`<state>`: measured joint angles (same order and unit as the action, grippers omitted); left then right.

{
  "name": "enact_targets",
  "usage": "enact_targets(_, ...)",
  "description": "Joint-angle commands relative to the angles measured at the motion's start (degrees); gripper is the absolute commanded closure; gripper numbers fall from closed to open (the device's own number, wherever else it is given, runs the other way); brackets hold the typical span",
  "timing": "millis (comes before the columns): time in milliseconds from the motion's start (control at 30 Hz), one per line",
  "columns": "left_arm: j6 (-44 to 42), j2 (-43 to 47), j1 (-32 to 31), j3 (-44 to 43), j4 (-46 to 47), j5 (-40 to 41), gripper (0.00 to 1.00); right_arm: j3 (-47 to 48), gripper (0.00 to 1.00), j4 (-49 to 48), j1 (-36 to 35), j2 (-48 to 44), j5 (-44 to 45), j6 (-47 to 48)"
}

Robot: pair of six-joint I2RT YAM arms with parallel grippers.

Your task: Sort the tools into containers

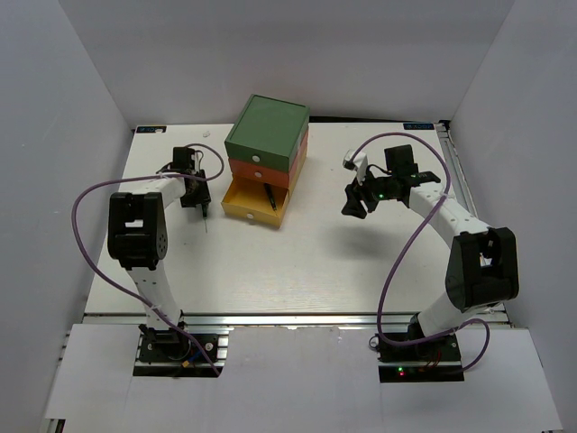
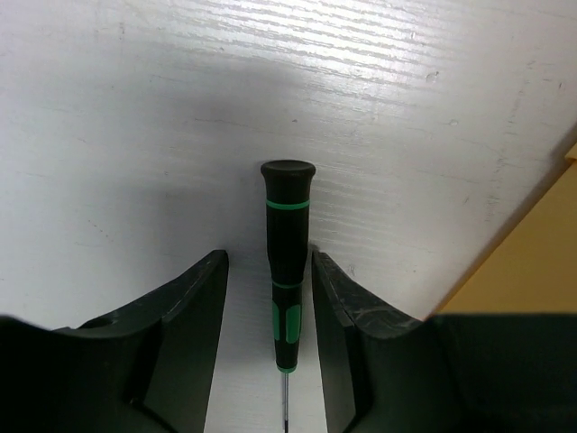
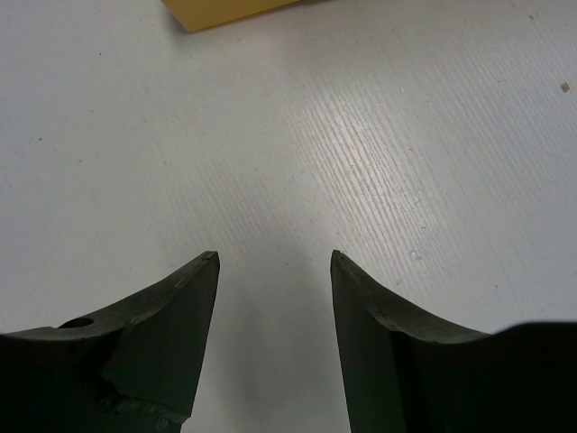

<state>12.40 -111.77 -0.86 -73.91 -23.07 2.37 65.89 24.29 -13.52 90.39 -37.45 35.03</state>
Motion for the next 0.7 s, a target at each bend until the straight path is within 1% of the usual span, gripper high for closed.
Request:
enact_targets(0, -1.86, -0.21, -1.33, -0.71, -1.63, 3.07, 0.48, 1.61, 0.41, -0.04, 0.33, -0.12, -0.08, 0.22)
enact_targets(33, -1.94, -0.29, -1.59, -0.45, -1.63, 3.43, 0.48, 1.61, 0.41, -0.04, 0.33, -0.13, -0.08, 0.22)
enact_targets(167, -2.12, -0.12, -1.77, 0.52, -1.80, 3.61, 0.57, 1.52, 0.41, 0.05, 0.25, -0.39, -0.08, 0.22)
enact_targets(200, -1.95, 0.05, -1.77, 0.69, -1.80, 3.61, 0.62, 1.61, 0.41, 0.05, 0.25, -0.48, -0.08, 0.22)
enact_targets(267, -1.69, 0.76, -1.77, 1.40, -1.89, 3.34, 0.68, 1.70, 0.41, 0.05, 0.33, -0.56, -0.08, 0.13)
enact_targets(300, -1.51, 1.19, -1.69, 1.75, -1.89, 3.17, 0.72, 1.79, 0.41, 0.14, 0.33, -0.57, -0.08, 0.22)
enact_targets(333, -0.90, 2.24, -1.77, 2.10, -1.89, 2.73, 0.74, 1.88, 0.41, 0.23, 0.33, -0.65, -0.16, 0.22)
enact_targets(400, 0.51, 3.57, -1.69, 2.80, -1.98, 1.15, 0.80, 2.05, 0.41, 0.31, 0.33, -0.74, -0.08, 0.31)
enact_targets(467, 1.39, 6.46, -1.51, 3.68, -1.89, -1.39, 0.83, 2.14, 0.41, 0.49, 0.25, -1.00, -0.08, 0.48)
enact_targets(533, 4.20, 10.05, -1.25, 4.56, -1.80, -3.76, 0.87, 2.31, 0.41, 0.67, 0.33, -1.09, -0.08, 0.48)
enact_targets(567, 5.08, 11.38, -1.07, 5.69, -1.63, -6.39, 0.88, 2.23, 0.41, 0.67, 0.33, -1.18, 0.01, 0.57)
enact_targets(633, 8.24, 14.28, -0.54, 7.28, -1.10, -8.95, 0.90, 2.32, 0.41, 0.75, 0.33, -1.44, -0.08, 0.57)
enact_targets(667, 10.08, 17.25, -0.37, 8.16, -0.75, -10.44, 0.90, 2.23, 0.41, 0.84, 0.33, -1.44, -0.08, 0.48)
